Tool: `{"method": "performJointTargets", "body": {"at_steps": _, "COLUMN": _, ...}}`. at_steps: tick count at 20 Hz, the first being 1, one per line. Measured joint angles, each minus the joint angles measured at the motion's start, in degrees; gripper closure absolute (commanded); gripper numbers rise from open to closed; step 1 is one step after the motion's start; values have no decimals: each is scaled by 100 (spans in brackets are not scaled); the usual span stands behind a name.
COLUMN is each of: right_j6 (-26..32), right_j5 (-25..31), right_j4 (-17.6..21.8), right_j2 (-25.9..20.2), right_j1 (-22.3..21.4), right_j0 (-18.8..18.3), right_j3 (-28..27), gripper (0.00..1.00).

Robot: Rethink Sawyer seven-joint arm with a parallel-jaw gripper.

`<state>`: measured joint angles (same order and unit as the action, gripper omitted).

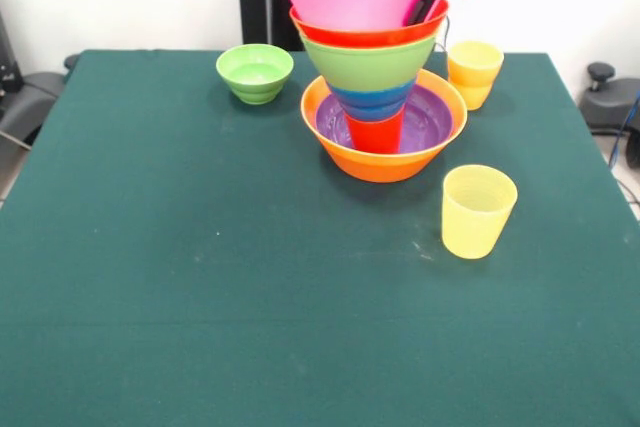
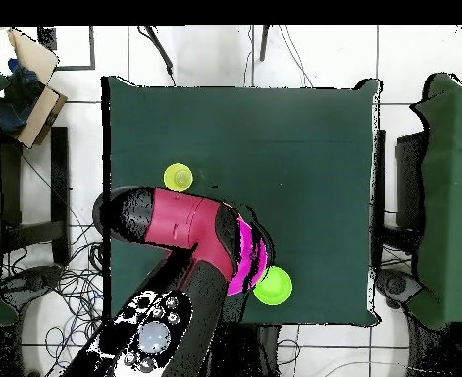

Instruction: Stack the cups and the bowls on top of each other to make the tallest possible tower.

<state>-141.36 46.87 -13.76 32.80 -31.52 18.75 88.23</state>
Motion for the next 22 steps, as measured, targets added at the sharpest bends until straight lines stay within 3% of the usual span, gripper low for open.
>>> {"method": "performJointTargets", "body": {"at_steps": 14, "right_j6": 0, "right_j5": -99, "right_j4": 0, "right_j2": -7, "right_j1": -2, "right_j0": -49, "right_j3": 5, "gripper": 100}}
{"method": "performJointTargets", "body": {"at_steps": 15, "right_j6": 0, "right_j5": -96, "right_j4": 1, "right_j2": -8, "right_j1": -3, "right_j0": -65, "right_j3": 12, "gripper": 0}}
{"method": "performJointTargets", "body": {"at_steps": 22, "right_j6": 0, "right_j5": -97, "right_j4": 1, "right_j2": -7, "right_j1": -19, "right_j0": -74, "right_j3": 19, "gripper": 0}}
